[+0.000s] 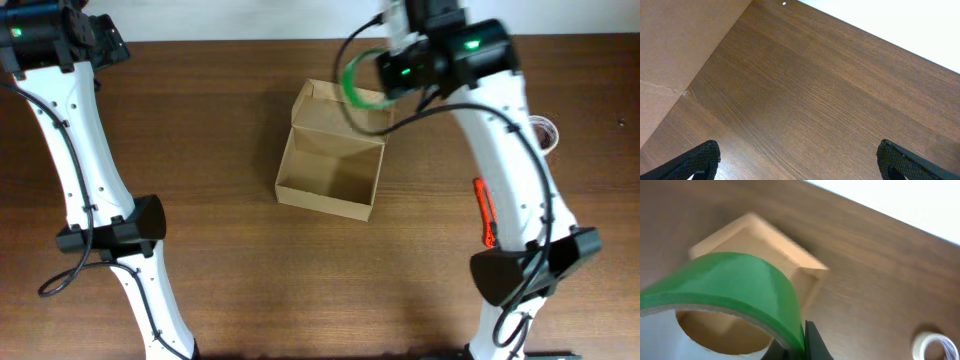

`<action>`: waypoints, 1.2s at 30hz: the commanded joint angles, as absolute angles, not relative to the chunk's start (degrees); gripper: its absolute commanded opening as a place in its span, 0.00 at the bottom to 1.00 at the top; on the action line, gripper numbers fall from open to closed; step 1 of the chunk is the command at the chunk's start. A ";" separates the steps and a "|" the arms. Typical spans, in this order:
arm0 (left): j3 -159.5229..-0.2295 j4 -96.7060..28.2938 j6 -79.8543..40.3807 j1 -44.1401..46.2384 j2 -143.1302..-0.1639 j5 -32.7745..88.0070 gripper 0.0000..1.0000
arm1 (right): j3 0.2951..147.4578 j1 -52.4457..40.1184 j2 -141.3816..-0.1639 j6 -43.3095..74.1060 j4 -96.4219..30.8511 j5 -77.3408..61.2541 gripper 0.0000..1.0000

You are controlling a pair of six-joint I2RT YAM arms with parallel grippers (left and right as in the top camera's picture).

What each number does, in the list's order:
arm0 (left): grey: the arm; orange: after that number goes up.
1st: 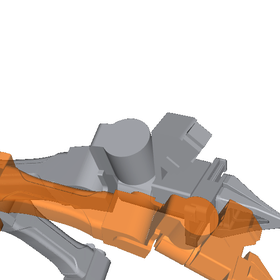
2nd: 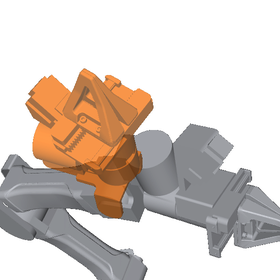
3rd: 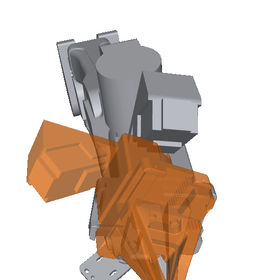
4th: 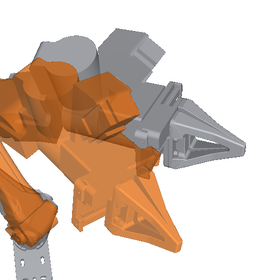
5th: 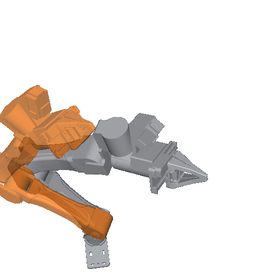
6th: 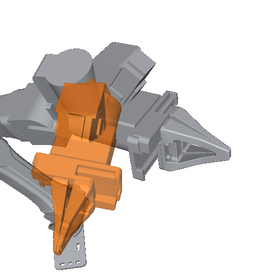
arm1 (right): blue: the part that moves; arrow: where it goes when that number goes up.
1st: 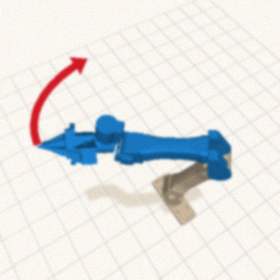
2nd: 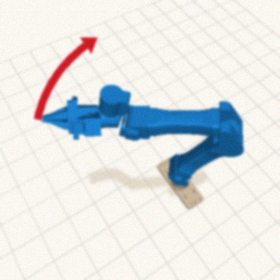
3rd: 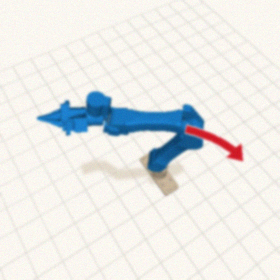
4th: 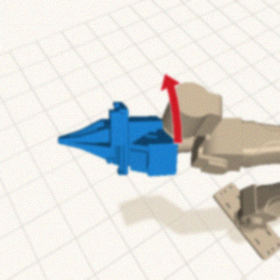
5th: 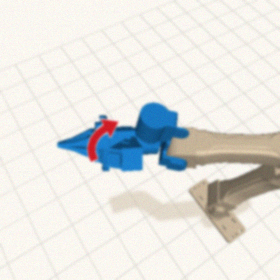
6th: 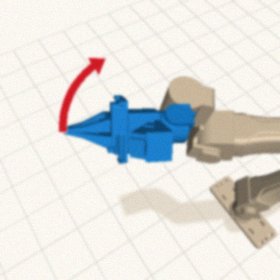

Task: Pack container
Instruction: 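Carry the green tape over the box and lower it inside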

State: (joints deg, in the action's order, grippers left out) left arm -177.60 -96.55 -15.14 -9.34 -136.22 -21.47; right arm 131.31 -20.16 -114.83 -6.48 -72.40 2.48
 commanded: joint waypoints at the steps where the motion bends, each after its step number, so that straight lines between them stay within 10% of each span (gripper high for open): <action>1: -178.10 -96.66 -14.46 -9.54 -134.65 -21.89 1.00 | 130.72 -24.05 -115.90 -13.19 -73.08 1.50 0.04; 36: -178.10 -96.66 -14.46 -9.54 -134.65 -21.87 1.00 | 130.39 -32.18 -138.30 -10.39 -75.24 -4.05 0.04</action>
